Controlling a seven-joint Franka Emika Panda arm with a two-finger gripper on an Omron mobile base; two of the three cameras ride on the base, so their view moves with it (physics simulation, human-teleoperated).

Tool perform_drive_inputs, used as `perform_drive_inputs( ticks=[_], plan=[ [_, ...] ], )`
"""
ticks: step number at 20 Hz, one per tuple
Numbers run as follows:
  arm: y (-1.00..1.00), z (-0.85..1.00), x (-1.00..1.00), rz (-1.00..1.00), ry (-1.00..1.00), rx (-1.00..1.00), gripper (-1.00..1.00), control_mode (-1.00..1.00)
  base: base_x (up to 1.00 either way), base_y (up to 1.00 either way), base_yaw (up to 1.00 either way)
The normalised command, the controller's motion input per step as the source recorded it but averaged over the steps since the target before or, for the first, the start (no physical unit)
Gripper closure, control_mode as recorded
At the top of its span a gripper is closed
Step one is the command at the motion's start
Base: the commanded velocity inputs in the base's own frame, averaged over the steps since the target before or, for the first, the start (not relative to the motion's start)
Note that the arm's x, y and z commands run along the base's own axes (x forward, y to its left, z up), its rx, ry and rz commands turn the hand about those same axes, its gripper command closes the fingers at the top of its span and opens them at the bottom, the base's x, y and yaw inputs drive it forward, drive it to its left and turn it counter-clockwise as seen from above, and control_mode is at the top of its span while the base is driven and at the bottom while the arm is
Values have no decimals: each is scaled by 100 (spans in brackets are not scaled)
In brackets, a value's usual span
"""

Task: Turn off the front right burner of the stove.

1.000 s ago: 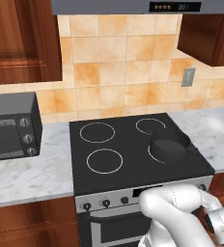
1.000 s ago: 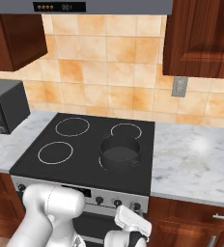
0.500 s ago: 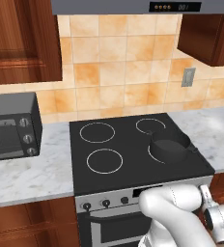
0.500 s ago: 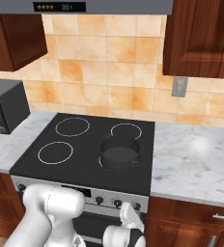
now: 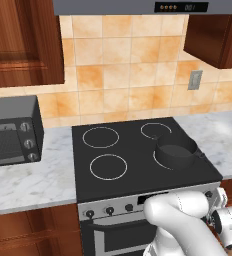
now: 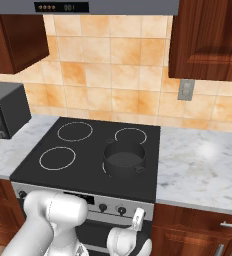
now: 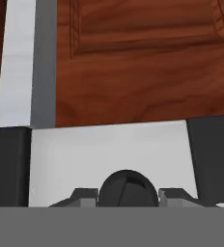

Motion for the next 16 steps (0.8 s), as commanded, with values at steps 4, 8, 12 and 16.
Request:
perform_drive_inputs(
  ticks=[4, 8, 12, 16],
  plan=[
    [0, 2, 0, 0, -8, 54, 100, -100, 0, 0, 0],
    [0, 4, 0, 0, -12, 54, 100, -100, 0, 0, 0],
    [0, 7, 0, 0, -12, 53, 100, -100, 0, 0, 0],
    [0, 8, 0, 0, -8, 55, 100, -100, 0, 0, 0]
  ],
)
